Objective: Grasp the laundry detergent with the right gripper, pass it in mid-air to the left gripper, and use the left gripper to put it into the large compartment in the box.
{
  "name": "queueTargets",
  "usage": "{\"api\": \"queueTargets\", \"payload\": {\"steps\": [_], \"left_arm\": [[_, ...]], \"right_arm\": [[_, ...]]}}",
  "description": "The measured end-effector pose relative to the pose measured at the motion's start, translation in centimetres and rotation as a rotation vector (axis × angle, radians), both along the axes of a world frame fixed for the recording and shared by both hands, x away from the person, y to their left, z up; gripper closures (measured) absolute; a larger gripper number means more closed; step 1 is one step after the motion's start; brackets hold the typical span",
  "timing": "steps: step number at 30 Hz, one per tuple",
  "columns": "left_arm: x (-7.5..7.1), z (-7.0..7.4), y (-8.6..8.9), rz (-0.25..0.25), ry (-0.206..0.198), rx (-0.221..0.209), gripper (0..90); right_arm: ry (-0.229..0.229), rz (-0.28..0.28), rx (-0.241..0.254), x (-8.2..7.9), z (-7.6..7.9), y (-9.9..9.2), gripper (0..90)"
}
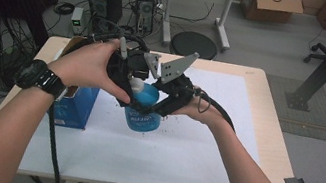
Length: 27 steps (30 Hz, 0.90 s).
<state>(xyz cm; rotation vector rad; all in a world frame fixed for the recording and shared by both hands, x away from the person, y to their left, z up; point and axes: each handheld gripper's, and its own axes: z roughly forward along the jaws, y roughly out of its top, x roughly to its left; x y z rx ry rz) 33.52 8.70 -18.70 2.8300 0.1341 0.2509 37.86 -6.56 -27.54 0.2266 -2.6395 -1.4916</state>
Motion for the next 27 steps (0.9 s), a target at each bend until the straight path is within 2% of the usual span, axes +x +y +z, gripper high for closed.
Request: {"api": "queueTargets", "payload": {"steps": [7, 20, 27], "left_arm": [[-0.07, 0.07, -0.17, -0.003, -0.005, -0.005, 24.1], [-0.10, 0.18, -0.38, -0.015, 0.006, 0.012, 36.2], [-0.02, 0.13, -0.62, -0.008, 0.013, 0.022, 37.6]], "right_arm": [[0.002, -0.007, 0.000, 0.06, 0.08, -0.21, 42.6], [-0.002, -0.013, -0.006, -0.03, 0.06, -0.25, 42.6], [0.000, -0.017, -0.011, 0.01, 0.00, -0.32, 42.6]]}}
